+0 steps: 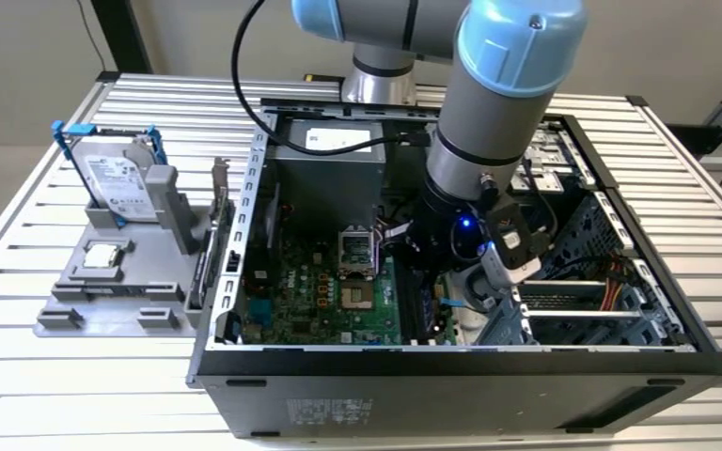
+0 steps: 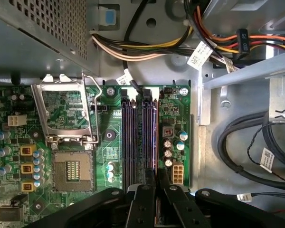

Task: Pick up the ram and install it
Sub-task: 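Insert the ram into the slot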

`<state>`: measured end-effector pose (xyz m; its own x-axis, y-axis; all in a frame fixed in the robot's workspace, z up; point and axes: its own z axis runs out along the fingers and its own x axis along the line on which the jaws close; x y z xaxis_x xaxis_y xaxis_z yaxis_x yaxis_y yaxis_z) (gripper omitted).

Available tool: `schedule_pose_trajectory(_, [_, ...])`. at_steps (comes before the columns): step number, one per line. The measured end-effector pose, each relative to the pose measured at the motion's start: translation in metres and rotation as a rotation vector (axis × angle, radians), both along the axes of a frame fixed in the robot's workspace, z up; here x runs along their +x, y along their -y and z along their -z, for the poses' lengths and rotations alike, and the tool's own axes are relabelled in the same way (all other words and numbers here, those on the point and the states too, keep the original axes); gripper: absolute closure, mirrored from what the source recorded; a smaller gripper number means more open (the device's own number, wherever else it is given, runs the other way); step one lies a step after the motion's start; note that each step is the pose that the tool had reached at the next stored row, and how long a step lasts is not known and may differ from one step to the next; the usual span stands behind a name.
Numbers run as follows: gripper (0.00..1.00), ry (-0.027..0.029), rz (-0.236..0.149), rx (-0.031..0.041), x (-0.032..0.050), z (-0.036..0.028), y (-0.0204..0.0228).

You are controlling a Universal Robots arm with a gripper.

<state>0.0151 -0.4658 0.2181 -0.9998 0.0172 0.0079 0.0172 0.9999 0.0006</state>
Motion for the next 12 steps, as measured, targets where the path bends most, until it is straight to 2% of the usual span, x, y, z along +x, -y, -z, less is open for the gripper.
schedule_pose_trajectory(3, [1.0,0.0004,-0.014,0.0003,0.0001,-0.0004,0.0])
schedule_pose_trajectory(12, [1.0,0.0,-0.013,0.0001,-0.0006,-0.0014,0.0002])
